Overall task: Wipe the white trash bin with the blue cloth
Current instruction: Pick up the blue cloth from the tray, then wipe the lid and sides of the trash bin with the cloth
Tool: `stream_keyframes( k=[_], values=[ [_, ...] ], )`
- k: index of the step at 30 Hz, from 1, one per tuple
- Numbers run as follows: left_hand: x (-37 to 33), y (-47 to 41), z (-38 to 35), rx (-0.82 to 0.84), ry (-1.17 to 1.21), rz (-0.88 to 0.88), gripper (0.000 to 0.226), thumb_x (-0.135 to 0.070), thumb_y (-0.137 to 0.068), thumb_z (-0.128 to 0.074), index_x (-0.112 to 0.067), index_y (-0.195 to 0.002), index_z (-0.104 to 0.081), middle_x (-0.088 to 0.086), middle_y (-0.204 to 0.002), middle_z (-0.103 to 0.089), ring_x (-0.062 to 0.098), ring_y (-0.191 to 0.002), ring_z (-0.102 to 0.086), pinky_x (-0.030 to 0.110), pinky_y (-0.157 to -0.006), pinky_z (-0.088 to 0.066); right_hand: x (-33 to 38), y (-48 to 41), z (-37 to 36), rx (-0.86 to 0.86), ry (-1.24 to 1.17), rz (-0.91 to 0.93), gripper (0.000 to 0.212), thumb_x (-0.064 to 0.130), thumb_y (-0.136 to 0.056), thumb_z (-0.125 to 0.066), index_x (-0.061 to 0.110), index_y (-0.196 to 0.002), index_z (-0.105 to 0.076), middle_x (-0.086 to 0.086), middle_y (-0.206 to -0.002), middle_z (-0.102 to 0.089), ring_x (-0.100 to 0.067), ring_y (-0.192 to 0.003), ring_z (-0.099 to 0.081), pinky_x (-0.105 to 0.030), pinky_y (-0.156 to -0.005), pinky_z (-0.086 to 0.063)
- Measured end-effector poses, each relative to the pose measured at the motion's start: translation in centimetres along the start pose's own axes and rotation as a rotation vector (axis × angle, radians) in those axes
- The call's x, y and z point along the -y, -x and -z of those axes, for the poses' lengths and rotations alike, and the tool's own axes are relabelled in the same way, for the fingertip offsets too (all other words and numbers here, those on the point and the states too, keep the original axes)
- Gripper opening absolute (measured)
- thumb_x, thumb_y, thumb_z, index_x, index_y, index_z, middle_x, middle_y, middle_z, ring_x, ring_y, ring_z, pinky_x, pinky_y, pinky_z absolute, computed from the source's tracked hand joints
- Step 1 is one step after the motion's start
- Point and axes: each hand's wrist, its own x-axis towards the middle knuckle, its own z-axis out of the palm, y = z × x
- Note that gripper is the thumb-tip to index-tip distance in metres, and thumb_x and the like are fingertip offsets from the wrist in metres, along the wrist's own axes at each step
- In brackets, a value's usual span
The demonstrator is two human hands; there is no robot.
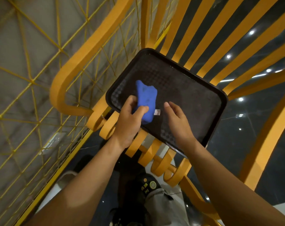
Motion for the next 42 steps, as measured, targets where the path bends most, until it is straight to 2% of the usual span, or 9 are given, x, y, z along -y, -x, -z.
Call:
stream_keyframes(
  k=[6, 10, 15, 20, 26, 32, 35, 38, 42],
  values=[
    [-0.2, 4.5, 4.3, -0.018, 0.243, 0.050, 0.024, -0.017, -0.071, -0.055, -0.020, -0.095, -0.053, 0.005, -0.101, -0.064, 0.021, -0.094, -0.064, 0.040, -0.081, -0.053, 0.7, 2.6, -5.9, 0.510, -0.472, -0.175, 0.066, 0.057, -0.084, -0.041, 0.015, -0.134, -0.050, -0.011, -0.130, -0.059, -0.025, -0.111, -0.060, -0.042, -0.096, -0.045],
    [1.4, 7.5, 8.3, -0.260, -0.052, -0.069, 0.023, -0.035, -0.065, -0.059, -0.029, -0.086, -0.050, -0.009, -0.088, -0.061, -0.001, -0.077, -0.059, 0.024, -0.071, -0.049, 0.2, 5.2, -9.6, 0.672, -0.487, -0.256, 0.068, 0.047, -0.075, -0.056, 0.006, -0.128, -0.051, -0.017, -0.126, -0.060, -0.025, -0.111, -0.061, -0.039, -0.099, -0.045],
    [4.2, 11.5, 13.6, -0.557, -0.274, -0.031, 0.041, -0.050, -0.059, -0.055, -0.024, -0.091, -0.052, 0.001, -0.109, -0.048, 0.002, -0.090, -0.052, 0.009, -0.075, -0.040, -1.2, 8.2, -13.9, 0.730, -0.355, -0.194, 0.049, 0.022, -0.079, -0.057, -0.002, -0.122, -0.054, -0.016, -0.118, -0.063, -0.023, -0.102, -0.065, -0.031, -0.082, -0.056],
    [6.1, 15.7, 16.7, -0.490, 0.222, 0.110, 0.012, -0.016, -0.089, -0.057, -0.016, -0.099, -0.052, 0.000, -0.099, -0.062, -0.001, -0.076, -0.064, 0.009, -0.063, -0.052, -3.6, 11.0, -17.2, 0.769, -0.215, -0.154, 0.032, 0.011, -0.092, -0.052, 0.002, -0.122, -0.054, -0.013, -0.115, -0.066, -0.021, -0.097, -0.068, -0.029, -0.079, -0.058],
    [12.4, 20.6, 19.3, -0.552, 0.299, 0.104, 0.032, -0.029, -0.085, -0.062, -0.011, -0.111, -0.061, 0.007, -0.113, -0.067, 0.020, -0.104, -0.064, 0.040, -0.095, -0.050, -8.7, 13.1, -20.6, 0.822, -0.062, -0.129, 0.028, 0.012, -0.088, -0.057, 0.007, -0.116, -0.059, -0.010, -0.106, -0.070, -0.019, -0.089, -0.071, -0.028, -0.074, -0.059],
    [18.7, 23.6, 20.3, -0.682, 0.303, 0.047, 0.014, -0.023, -0.088, -0.058, -0.018, -0.100, -0.062, 0.002, -0.099, -0.068, 0.013, -0.088, -0.066, 0.017, -0.072, -0.052, -15.4, 14.3, -23.9, 0.709, 0.300, 0.040, 0.018, 0.016, -0.087, -0.063, 0.014, -0.103, -0.059, -0.009, -0.109, -0.065, -0.015, -0.088, -0.065, -0.028, -0.076, -0.056],
    [21.4, 24.2, 21.1, -0.731, 0.286, 0.047, 0.006, -0.021, -0.088, -0.058, -0.023, -0.093, -0.060, 0.003, -0.095, -0.067, 0.018, -0.087, -0.064, 0.023, -0.073, -0.050, -18.0, 15.3, -24.8, 0.626, 0.375, 0.144, 0.040, 0.017, -0.084, -0.066, 0.016, -0.119, -0.046, 0.005, -0.098, -0.056, -0.018, -0.096, -0.059, -0.038, -0.088, -0.053],
    [23.6, 24.7, 21.5, -0.709, 0.316, 0.034, 0.007, -0.023, -0.089, -0.056, -0.026, -0.095, -0.058, 0.000, -0.097, -0.065, 0.017, -0.090, -0.062, 0.031, -0.083, -0.050, -19.9, 15.5, -24.6, 0.650, 0.415, 0.149, 0.036, 0.023, -0.085, -0.066, 0.020, -0.114, -0.044, -0.003, -0.109, -0.058, -0.019, -0.101, -0.061, -0.036, -0.086, -0.054],
    [24.9, 26.2, 20.7, -0.643, 0.280, -0.025, 0.011, -0.019, -0.094, -0.048, -0.021, -0.102, -0.055, -0.012, -0.094, -0.060, 0.001, -0.085, -0.059, 0.008, -0.067, -0.048, -21.4, 16.5, -24.3, 0.775, 0.432, 0.138, 0.031, 0.032, -0.086, -0.063, 0.013, -0.110, -0.061, -0.010, -0.112, -0.067, -0.021, -0.100, -0.065, -0.040, -0.091, -0.052]
  ],
)
